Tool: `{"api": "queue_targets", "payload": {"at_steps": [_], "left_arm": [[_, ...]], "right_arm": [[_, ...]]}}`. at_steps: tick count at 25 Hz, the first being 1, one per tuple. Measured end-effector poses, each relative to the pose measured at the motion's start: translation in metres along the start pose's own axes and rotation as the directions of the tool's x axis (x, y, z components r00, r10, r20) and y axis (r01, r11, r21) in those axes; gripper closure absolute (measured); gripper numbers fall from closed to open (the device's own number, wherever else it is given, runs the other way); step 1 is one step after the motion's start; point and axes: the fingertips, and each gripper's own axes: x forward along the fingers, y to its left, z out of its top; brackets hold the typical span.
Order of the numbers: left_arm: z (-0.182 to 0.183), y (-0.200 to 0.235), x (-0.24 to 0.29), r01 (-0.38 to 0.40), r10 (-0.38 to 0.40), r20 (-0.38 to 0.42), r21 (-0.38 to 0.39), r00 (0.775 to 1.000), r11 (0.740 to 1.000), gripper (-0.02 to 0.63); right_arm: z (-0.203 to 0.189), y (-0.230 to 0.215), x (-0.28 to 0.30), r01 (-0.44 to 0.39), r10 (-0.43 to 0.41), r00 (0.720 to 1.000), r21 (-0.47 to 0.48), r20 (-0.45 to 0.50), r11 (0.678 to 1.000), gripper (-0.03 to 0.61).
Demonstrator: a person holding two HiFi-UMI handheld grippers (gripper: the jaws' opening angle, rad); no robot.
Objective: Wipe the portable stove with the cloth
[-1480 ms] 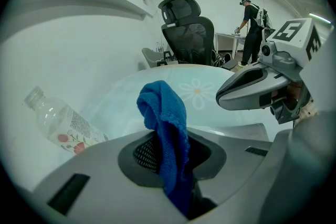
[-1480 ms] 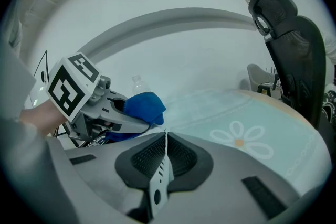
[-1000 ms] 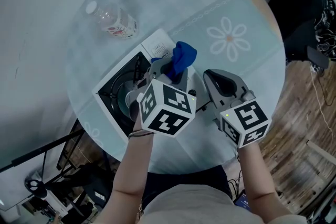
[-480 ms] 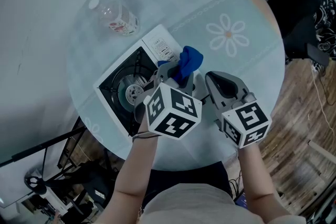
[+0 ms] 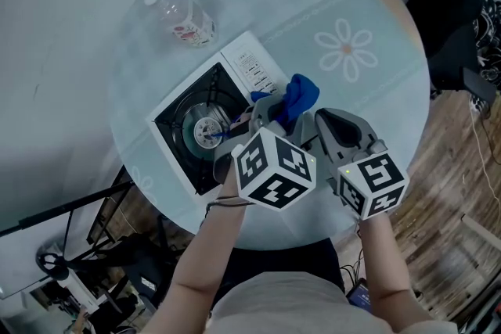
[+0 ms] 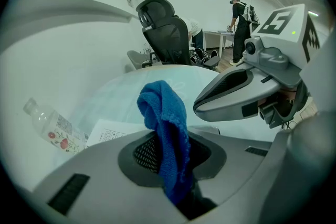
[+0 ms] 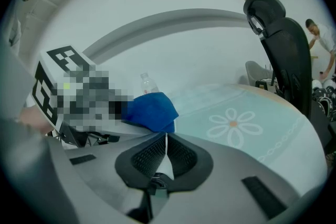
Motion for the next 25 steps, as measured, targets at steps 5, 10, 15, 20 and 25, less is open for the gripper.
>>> {"api": "queue_targets", "payload": {"at_steps": [5, 10, 15, 20, 25], "left_arm": [[0.001, -0.012, -0.001, 0.026, -0.026, -0.005, 0.026, 1.000, 0.999, 0.523], [-0.001, -0.026, -0.003, 0.035, -0.033, -0.027, 0.090, 0.999, 0.995, 0.523], [-0.002, -0.031, -0.003, 0.027, -0.023, -0.038, 0.117, 0.999, 0.993, 0.523], [-0.001, -0.035, -0.002, 0.014, -0.005, -0.054, 0.168, 0.999, 0.986, 0.523], [0.001, -0.043, -0.003, 0.023, -0.013, -0.051, 0.183, 0.999, 0.983, 0.523]], "right_arm": [[-0.002, 0.000, -0.004, 0.012, -0.013, 1.000, 0.011, 0.004, 1.000, 0.554], [-0.008, 0.003, -0.006, 0.019, -0.019, 1.000, 0.019, -0.006, 1.000, 0.554], [-0.014, 0.000, -0.011, 0.031, -0.031, 0.999, 0.023, -0.011, 0.999, 0.554], [-0.016, -0.006, -0.016, 0.048, -0.048, 0.999, 0.026, -0.010, 0.998, 0.554], [-0.016, -0.007, -0.020, 0.055, -0.054, 0.998, 0.022, -0.011, 0.998, 0.554]]}}
